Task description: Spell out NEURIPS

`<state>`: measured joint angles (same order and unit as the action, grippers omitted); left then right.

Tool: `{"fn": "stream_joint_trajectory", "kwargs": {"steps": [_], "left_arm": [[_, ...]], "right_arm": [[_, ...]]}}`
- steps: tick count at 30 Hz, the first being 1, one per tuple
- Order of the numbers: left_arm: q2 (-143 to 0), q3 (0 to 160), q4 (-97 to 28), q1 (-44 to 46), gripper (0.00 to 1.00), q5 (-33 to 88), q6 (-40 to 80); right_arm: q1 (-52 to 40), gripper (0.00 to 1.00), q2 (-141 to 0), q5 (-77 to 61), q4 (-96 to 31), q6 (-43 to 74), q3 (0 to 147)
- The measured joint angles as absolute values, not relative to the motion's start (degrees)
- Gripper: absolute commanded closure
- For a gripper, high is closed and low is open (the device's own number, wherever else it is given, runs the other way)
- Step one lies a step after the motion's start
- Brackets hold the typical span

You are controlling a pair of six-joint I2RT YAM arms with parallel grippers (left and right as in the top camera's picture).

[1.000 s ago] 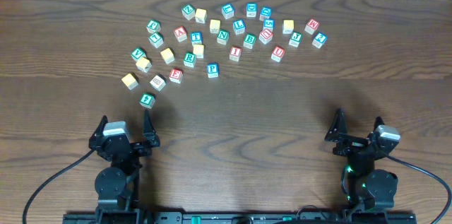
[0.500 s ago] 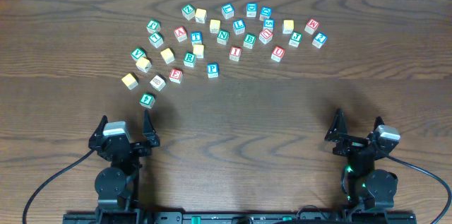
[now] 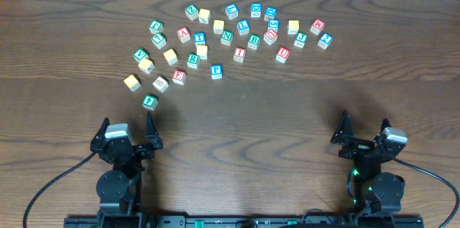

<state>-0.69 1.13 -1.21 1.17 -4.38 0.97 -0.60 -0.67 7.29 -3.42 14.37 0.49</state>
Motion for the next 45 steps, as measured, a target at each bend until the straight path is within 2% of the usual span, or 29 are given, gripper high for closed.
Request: {"fn": "stream_joint_trajectory", "kwargs": {"steps": [15, 26, 45], "left_arm": [[-0.7, 1.1, -1.2, 1.2, 0.03, -4.4, 1.0], [-0.7, 1.1, -1.2, 1.2, 0.02, -4.4, 1.0], [-0.7, 1.1, -1.1, 1.2, 0.02, -4.4, 1.0]], "right_arm": [[-0.6, 0.01, -0.7, 7.3, -3.4, 14.3, 0.5], [-0.6, 0.01, -0.7, 7.3, -3.4, 8.6, 0.5], [-0.6, 0.01, -0.7, 4.8, -3.2, 5.3, 0.5]]}}
